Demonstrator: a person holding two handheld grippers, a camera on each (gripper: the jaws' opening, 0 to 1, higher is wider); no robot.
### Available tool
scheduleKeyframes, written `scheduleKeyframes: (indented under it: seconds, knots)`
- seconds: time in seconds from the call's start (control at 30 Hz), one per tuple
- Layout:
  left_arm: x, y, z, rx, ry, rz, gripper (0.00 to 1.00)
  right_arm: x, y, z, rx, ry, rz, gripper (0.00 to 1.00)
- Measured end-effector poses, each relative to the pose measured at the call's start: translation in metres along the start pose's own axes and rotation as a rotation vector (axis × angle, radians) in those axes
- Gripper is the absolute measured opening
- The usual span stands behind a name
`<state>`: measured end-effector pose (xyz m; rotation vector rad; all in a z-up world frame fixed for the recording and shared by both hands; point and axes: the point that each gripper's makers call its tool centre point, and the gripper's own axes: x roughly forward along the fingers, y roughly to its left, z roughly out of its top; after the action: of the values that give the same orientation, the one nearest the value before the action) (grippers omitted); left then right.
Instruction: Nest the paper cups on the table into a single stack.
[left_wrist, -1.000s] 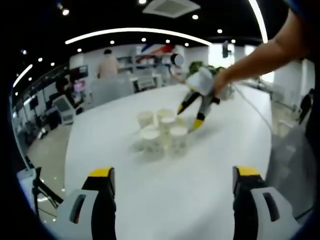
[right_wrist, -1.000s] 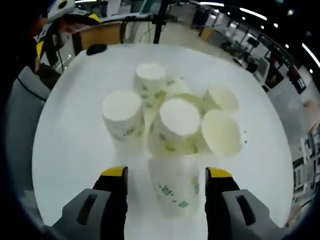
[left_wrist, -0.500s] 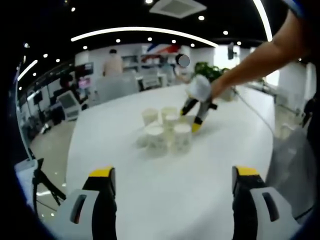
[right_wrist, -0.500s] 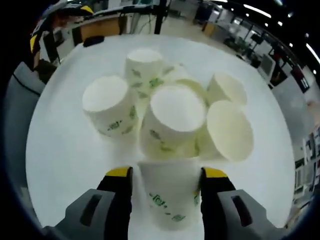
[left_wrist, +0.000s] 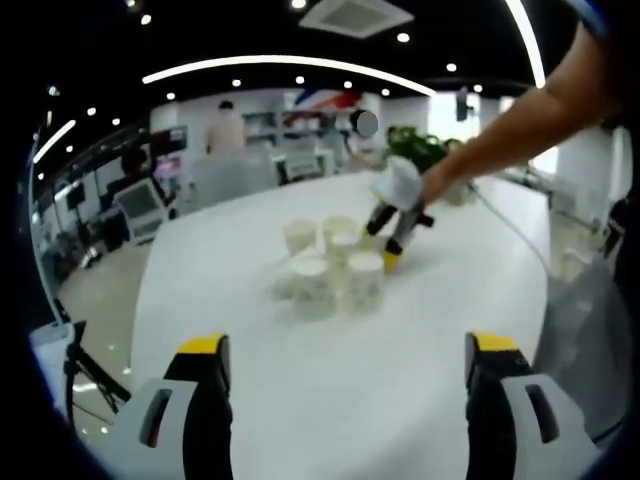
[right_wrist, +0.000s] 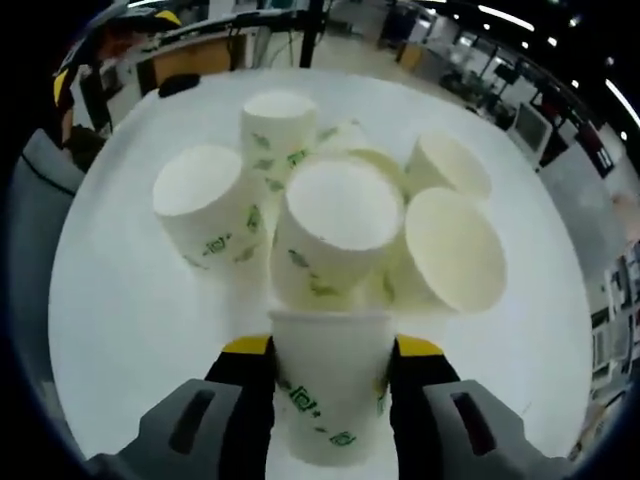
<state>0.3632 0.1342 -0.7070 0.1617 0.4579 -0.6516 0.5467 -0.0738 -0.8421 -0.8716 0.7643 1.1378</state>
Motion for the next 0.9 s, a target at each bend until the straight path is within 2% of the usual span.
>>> scheduleKeyframes:
  seconds: [0.5,0.8,0.9]
  knots:
    - [0.0,-0.003,0.006,-0.004,-0.014,0.002,0.96,-0.021,0.0,0.0,0.082,-0.073,-0.006,0.39]
    - [0.0,-0.007,0.014,0.008,-0.028,0.001,0.97,-0.045,-0.005,-0.006,0.222,-0.161,-0.065,0.38]
    - [0.0,-0.008,0.017,0.011,-0.032,0.001,0.96,-0.054,-0.006,-0.008,0.241,-0.17,-0.082,0.38]
